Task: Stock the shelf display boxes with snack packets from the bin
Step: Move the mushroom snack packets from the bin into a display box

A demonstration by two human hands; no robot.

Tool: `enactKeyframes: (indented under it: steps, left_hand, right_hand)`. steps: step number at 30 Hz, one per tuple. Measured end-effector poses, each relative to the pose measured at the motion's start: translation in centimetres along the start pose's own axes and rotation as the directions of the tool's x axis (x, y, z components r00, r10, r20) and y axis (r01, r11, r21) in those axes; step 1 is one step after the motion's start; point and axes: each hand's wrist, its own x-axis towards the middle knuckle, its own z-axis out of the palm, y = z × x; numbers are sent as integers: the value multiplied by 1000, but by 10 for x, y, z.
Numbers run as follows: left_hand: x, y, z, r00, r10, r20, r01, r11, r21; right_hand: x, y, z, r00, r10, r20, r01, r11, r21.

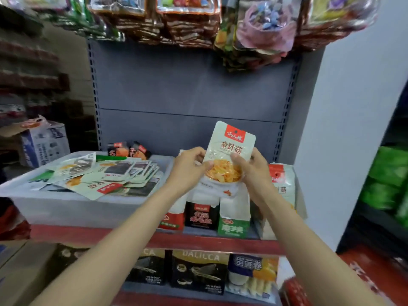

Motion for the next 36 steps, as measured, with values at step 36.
enactKeyframes:
  steps: [36]
  left_hand:
    - [15, 18, 144, 965, -11, 261, -41, 981, 190]
  right_hand:
    - [6, 33, -133, 961, -207, 183, 220, 176, -959]
